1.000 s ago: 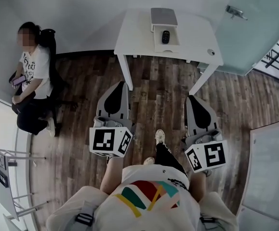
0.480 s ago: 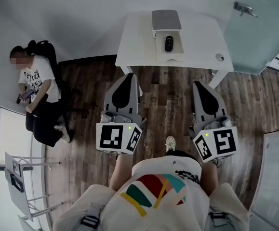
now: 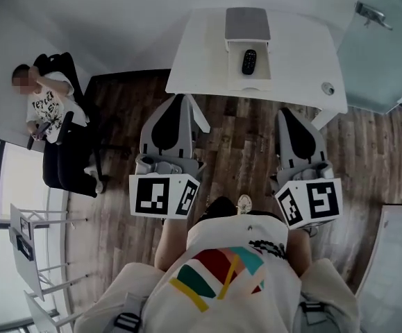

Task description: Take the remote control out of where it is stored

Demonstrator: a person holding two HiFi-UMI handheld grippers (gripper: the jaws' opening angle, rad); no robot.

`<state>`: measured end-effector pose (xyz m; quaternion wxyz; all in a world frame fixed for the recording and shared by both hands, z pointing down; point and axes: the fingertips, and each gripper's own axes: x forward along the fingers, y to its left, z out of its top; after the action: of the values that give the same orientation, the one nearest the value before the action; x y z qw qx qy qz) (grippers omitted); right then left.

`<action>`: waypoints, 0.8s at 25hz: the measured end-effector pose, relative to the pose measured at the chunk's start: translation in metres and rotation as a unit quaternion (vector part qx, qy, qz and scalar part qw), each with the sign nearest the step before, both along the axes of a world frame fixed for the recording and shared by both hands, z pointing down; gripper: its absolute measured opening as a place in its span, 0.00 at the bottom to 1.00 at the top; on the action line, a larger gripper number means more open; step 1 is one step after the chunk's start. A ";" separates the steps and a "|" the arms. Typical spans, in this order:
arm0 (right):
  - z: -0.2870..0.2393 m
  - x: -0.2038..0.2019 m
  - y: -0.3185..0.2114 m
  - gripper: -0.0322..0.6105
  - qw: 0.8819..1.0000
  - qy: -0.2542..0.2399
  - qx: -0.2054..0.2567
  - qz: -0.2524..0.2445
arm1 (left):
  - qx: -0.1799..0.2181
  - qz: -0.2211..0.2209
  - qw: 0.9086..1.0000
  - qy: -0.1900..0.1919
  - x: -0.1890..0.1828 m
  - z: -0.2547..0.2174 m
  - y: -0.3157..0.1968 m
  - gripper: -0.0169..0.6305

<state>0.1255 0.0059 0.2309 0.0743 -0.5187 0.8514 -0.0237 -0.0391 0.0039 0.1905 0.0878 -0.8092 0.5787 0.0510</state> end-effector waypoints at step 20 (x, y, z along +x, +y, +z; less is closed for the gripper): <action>0.012 0.022 -0.037 0.05 0.999 0.014 0.001 0.044 | 0.023 0.041 0.999 0.016 0.019 0.005 -0.066 0.04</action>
<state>0.1473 -0.0311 0.2432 0.0644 -0.5557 0.8288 -0.0123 -0.0201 -0.0619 0.1953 0.0950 -0.8293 0.5447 0.0807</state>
